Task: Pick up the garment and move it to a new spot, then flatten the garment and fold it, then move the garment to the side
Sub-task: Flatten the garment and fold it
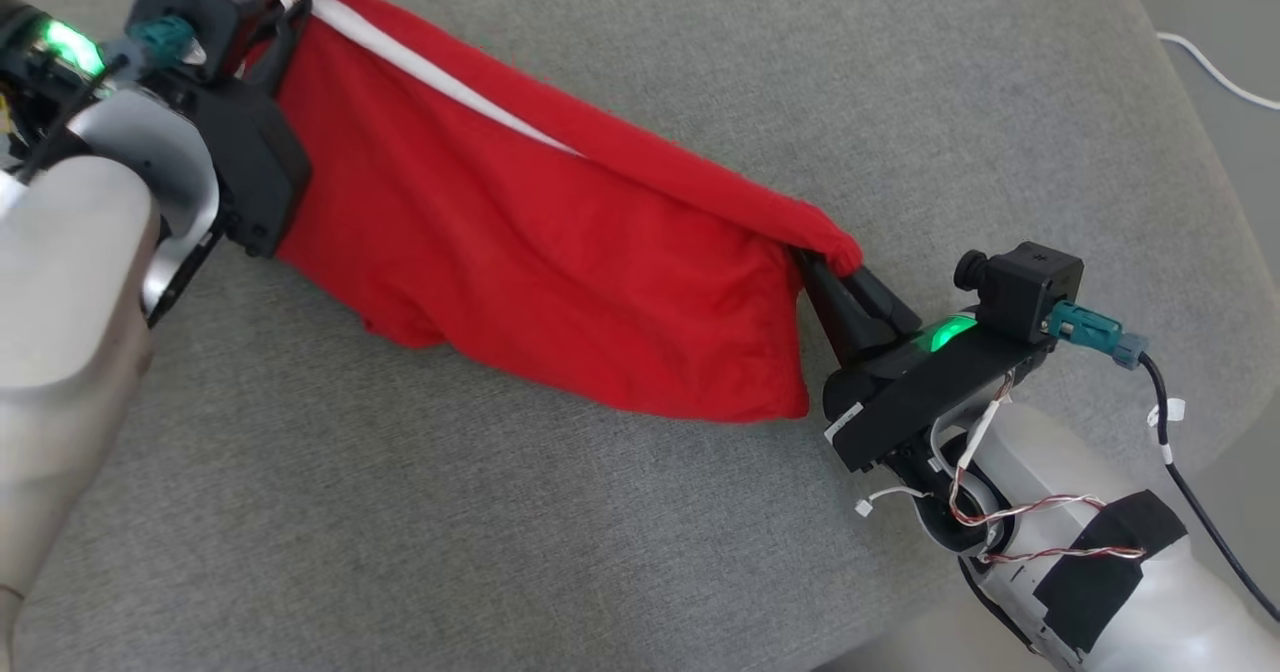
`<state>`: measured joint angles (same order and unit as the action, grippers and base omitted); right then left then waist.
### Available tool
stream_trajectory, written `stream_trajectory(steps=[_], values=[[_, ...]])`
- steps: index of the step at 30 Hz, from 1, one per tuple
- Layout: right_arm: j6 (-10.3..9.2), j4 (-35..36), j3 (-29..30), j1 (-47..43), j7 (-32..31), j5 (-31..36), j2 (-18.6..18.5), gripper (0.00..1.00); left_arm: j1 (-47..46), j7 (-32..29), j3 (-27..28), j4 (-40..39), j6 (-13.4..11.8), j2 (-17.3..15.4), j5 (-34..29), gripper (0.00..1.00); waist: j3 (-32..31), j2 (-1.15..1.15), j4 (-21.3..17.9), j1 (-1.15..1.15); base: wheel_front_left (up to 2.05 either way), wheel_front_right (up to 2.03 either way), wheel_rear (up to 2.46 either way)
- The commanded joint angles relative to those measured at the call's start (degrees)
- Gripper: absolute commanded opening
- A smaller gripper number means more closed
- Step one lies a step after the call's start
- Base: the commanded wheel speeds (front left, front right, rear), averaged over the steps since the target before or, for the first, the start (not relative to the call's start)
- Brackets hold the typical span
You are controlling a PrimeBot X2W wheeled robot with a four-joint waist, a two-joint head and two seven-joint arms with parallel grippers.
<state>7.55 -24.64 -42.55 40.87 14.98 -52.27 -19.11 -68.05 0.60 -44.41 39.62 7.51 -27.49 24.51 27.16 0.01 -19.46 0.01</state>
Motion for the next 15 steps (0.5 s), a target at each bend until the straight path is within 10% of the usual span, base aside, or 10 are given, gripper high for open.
stream_trajectory(steps=[1,2,3,4,15], values=[[-0.13,-0.1,0.0,0.0,0.3,0.1,0.5,0.00,-0.6,0.3,-0.9,0.9,-0.1,0.1,0.2,0.00,1.5,-0.01,-1.5,-0.01,0.00,0.00,0.00],[-0.13,-0.2,0.3,-0.1,0.3,0.4,0.6,0.43,-1.1,0.7,-1.7,1.8,-0.1,0.3,0.4,0.00,1.5,-0.01,-1.4,-0.01,0.00,0.00,0.00],[-0.13,-0.2,0.5,-0.4,0.3,1.1,0.5,1.00,-1.5,2.2,-2.7,3.7,-0.1,0.5,0.9,0.60,1.1,-0.01,-1.2,-0.01,0.00,0.00,0.00],[-0.13,0.0,0.6,-0.8,0.3,1.5,0.4,1.00,-1.5,3.0,-3.1,4.8,-0.1,0.8,1.1,1.00,0.7,-0.01,-1.0,-0.01,0.00,0.00,0.00],[-0.13,8.0,9.3,-11.8,0.3,7.1,-3.1,1.00,-0.6,9.7,-4.8,10.8,-0.1,2.5,5.2,1.00,-4.6,-0.01,1.1,-0.01,0.00,0.00,0.00]])
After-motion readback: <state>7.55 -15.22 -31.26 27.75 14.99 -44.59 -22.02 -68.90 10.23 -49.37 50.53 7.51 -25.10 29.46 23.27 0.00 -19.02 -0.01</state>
